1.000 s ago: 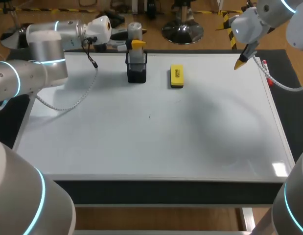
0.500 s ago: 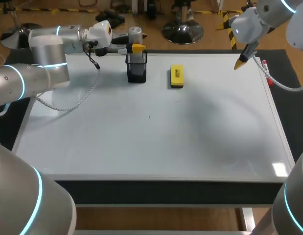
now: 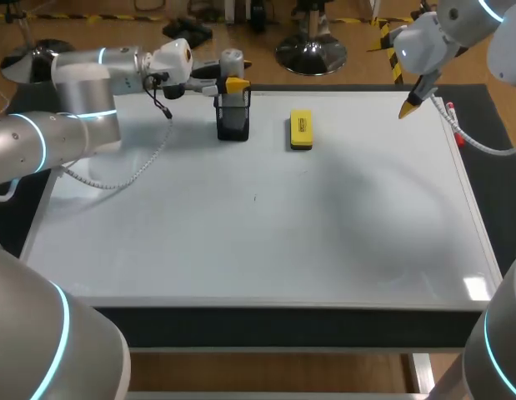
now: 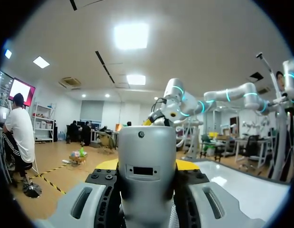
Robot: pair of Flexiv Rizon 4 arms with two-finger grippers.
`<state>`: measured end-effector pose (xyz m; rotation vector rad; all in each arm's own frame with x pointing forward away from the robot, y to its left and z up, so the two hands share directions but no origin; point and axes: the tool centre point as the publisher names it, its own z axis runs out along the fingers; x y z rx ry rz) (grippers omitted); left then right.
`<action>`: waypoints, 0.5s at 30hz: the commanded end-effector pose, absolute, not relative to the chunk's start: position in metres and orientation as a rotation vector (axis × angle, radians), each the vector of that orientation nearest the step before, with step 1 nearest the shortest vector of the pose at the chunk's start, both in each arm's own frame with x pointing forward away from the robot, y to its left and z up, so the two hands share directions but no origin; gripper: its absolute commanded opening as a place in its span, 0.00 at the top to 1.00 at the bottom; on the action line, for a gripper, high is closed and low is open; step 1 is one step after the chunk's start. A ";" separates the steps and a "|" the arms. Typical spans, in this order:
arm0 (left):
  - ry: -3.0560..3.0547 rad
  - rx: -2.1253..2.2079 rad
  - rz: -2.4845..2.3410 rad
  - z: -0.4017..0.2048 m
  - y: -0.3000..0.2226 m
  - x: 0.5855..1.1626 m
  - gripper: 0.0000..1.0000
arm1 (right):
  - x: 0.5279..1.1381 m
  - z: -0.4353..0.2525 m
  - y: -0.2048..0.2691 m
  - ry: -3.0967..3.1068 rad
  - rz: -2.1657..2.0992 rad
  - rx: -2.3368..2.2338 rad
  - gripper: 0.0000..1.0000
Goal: Pick up the inspection probe, press it on each red-marked spot on the whiteboard one by one, put down the probe, pick up the eraser, and wipe off all the red marks.
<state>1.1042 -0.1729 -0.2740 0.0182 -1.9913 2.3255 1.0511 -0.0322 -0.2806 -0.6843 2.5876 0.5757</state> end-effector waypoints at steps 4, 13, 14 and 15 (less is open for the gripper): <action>-1.983 0.022 2.318 -0.274 -0.174 1.105 0.63 | 1.052 -0.280 -0.032 2.592 0.570 -0.687 0.00; -2.011 -0.019 2.324 -0.258 -0.168 1.103 0.00 | 1.052 -0.280 -0.032 2.592 0.570 -0.687 0.00; -2.031 -0.029 2.310 -0.256 -0.167 1.102 0.00 | 1.052 -0.280 -0.032 2.592 0.570 -0.687 0.00; -2.058 -0.035 2.292 -0.255 -0.166 1.101 0.00 | 1.052 -0.280 -0.032 2.592 0.570 -0.687 0.00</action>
